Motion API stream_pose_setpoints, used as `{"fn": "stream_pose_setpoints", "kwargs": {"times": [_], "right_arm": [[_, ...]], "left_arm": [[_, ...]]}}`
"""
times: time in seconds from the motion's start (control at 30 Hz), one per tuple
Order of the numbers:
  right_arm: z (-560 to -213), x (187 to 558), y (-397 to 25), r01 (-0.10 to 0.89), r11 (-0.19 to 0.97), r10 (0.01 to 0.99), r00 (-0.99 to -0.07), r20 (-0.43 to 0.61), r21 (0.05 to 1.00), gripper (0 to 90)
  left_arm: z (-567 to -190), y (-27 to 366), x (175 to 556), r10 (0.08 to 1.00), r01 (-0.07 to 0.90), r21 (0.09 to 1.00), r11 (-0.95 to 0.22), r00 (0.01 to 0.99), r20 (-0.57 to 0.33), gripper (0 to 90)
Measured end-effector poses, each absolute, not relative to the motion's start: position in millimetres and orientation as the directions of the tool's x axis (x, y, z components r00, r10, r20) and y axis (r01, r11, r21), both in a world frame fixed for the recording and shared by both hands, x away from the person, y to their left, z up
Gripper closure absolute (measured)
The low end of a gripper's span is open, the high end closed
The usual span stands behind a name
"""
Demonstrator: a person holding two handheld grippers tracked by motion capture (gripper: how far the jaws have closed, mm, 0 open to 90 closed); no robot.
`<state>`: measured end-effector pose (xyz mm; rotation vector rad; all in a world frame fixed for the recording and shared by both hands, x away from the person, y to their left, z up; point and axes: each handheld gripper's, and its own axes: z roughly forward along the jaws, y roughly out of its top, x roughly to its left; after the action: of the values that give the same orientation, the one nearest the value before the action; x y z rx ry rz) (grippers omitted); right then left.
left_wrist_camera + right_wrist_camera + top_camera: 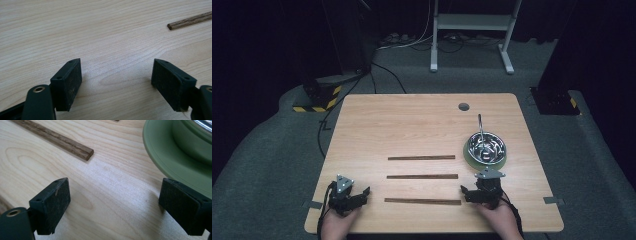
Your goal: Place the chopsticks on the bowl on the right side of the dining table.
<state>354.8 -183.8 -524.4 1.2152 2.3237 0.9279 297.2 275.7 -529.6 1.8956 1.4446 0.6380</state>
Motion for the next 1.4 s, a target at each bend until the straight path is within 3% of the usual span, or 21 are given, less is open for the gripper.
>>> {"fn": "stream_pose_setpoints", "kwargs": {"times": [0.77, 0.83, 0.93, 1.07, 1.4], "right_arm": [[-524, 356, -188, 0.579, 0.418, 0.816, -0.577, -0.009, 0.7, 14.0], [-524, 355, -188, 0.577, 0.418, 0.815, -0.579, -0.009, 0.702, 16.0], [-523, 353, -188, 0.57, 0.405, 0.821, -0.571, -0.01, 0.715, 28.1], [-523, 349, -186, 0.554, 0.408, 0.815, -0.58, -0.016, 0.726, 36.8], [-515, 334, -184, 0.43, 0.476, 0.756, -0.646, -0.107, 0.767, 44.1]], "left_arm": [[-530, 275, 297, 0.966, 0.64, 0.752, -0.158, 0.259, -0.017, 25.2], [-529, 276, 298, 0.964, 0.638, 0.752, -0.166, 0.265, -0.012, 25.1], [-529, 276, 298, 0.966, 0.641, 0.751, -0.16, 0.259, -0.014, 25.0], [-529, 276, 298, 0.966, 0.641, 0.751, -0.16, 0.258, -0.014, 25.0], [-529, 276, 299, 0.965, 0.641, 0.75, -0.161, 0.262, -0.017, 25.0]]}}
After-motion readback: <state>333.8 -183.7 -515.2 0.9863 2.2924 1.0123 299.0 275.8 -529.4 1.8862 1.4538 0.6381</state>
